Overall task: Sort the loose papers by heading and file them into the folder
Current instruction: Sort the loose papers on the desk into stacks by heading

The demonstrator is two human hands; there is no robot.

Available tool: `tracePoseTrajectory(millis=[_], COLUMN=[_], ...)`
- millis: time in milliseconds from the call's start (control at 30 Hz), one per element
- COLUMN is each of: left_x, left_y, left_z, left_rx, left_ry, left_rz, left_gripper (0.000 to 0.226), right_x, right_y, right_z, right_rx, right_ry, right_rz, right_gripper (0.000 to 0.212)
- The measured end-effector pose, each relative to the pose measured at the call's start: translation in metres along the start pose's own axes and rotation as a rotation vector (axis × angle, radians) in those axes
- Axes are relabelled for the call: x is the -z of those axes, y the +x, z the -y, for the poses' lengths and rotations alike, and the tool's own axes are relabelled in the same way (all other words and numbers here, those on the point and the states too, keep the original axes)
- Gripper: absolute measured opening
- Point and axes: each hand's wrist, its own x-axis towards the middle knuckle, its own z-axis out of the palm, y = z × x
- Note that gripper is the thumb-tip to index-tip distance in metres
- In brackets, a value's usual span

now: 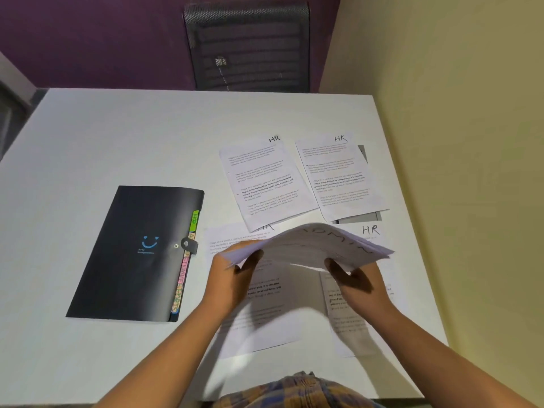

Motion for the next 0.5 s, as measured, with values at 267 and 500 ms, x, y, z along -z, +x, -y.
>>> tracePoseTrajectory(millis=[267, 500], left_x=[-0.004, -0.008], left_y=[0.007, 0.018], left_z=[0.005, 0.048], left_rx=[0.086, 0.391], left_ry=[0.047, 0.148], left_rz=[-0.021, 0.237], left_gripper=[0.029, 0.031], right_x=[-0.007, -0.025], right_y=[0.013, 0.023], right_z=[-0.006, -0.028], right_rx=[-0.062, -0.099], right_ry=[-0.067, -0.320], right_rz=[-0.018, 0.190], right_gripper=[0.017, 0.033])
